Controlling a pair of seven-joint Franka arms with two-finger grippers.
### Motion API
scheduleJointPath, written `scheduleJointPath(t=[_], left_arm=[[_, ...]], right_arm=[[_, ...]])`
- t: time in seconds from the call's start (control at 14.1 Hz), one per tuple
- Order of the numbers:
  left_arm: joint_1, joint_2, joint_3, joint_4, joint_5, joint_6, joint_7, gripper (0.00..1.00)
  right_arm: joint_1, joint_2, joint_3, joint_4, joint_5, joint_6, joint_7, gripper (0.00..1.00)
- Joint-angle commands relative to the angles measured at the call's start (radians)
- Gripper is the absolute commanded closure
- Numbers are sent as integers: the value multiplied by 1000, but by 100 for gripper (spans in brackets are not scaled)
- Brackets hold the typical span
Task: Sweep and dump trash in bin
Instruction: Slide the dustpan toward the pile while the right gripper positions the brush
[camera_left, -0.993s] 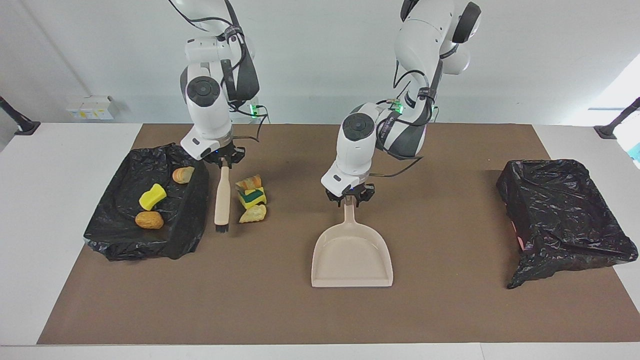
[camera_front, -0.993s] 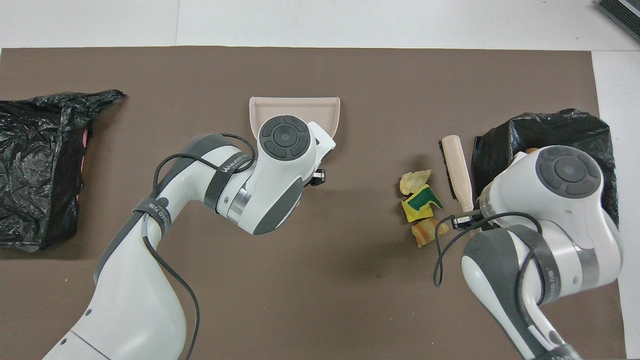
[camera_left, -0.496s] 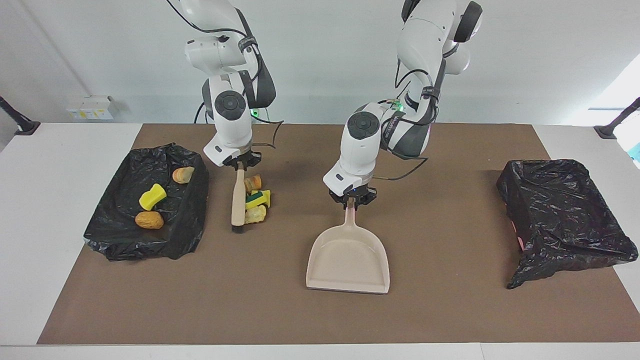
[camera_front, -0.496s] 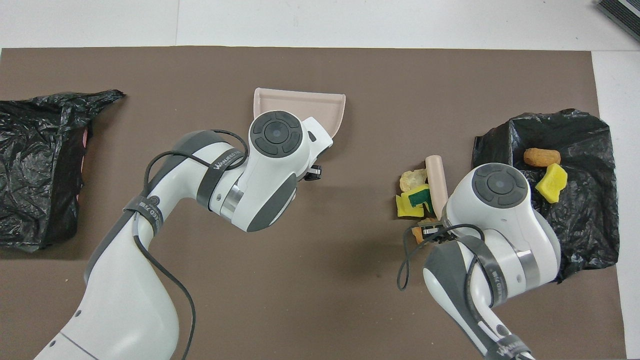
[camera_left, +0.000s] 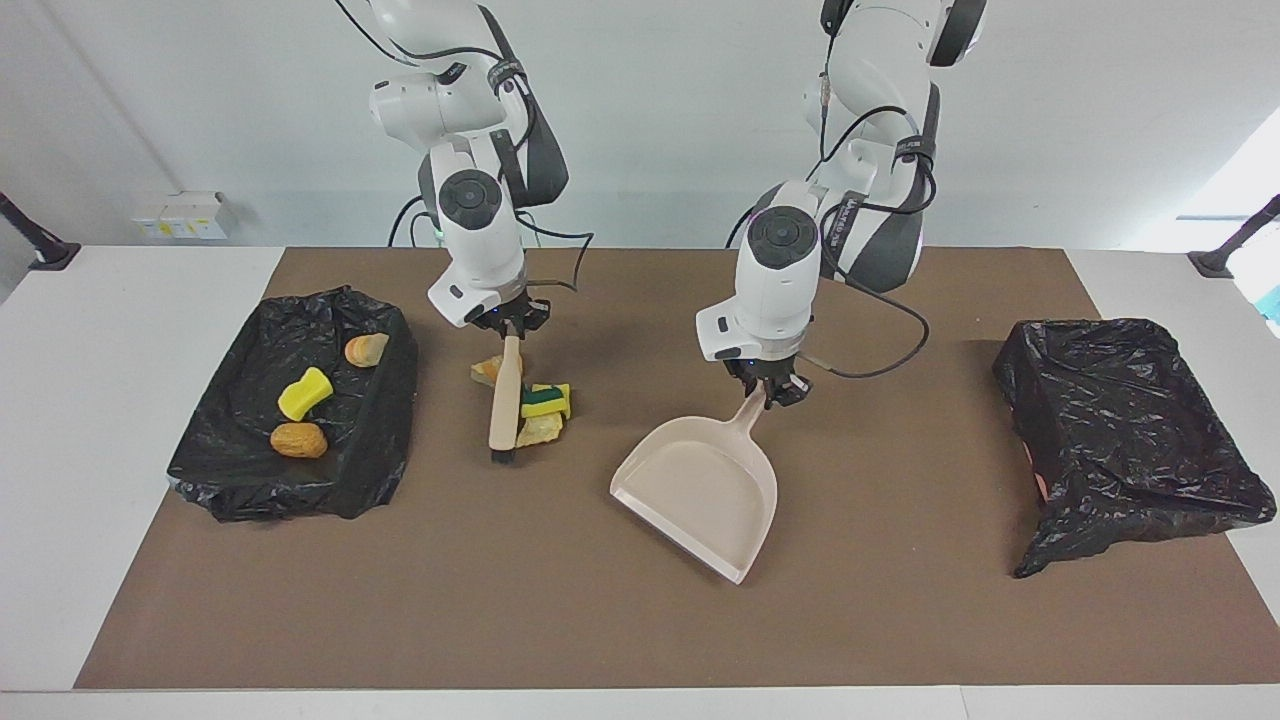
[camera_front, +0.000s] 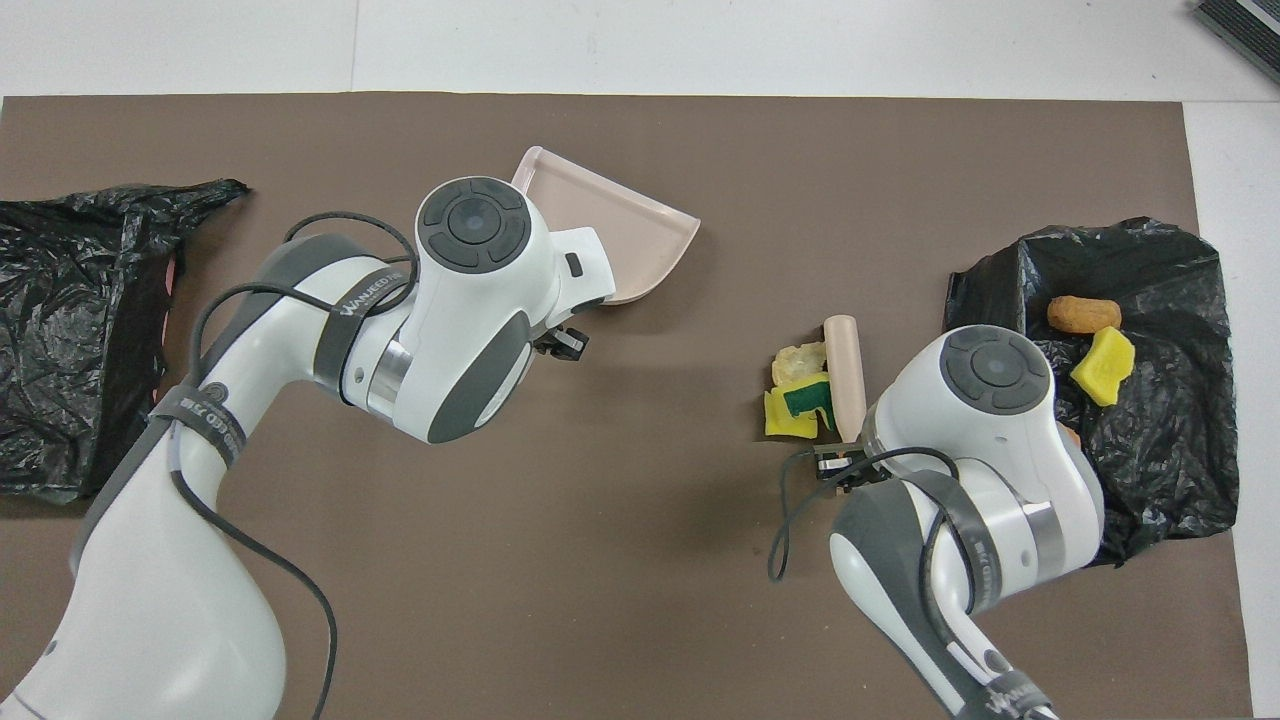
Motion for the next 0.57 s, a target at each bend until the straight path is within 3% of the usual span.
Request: scheduleJointPath(t=[0.0,0.28,0.5], left_arm=[[4,-39,1,-28,28,-71,216,100],[-2,-62,-1,-79,39,-64,453,100],[-31,-111,-2,-190,40,74,456,100]], right_arm=[[-63,-57,-2,7,-40,-78,-30,100],[-71,-140,0,-98,-133,-119,-42,100],[-75,-184,0,-183,-155,-142,-53,100]])
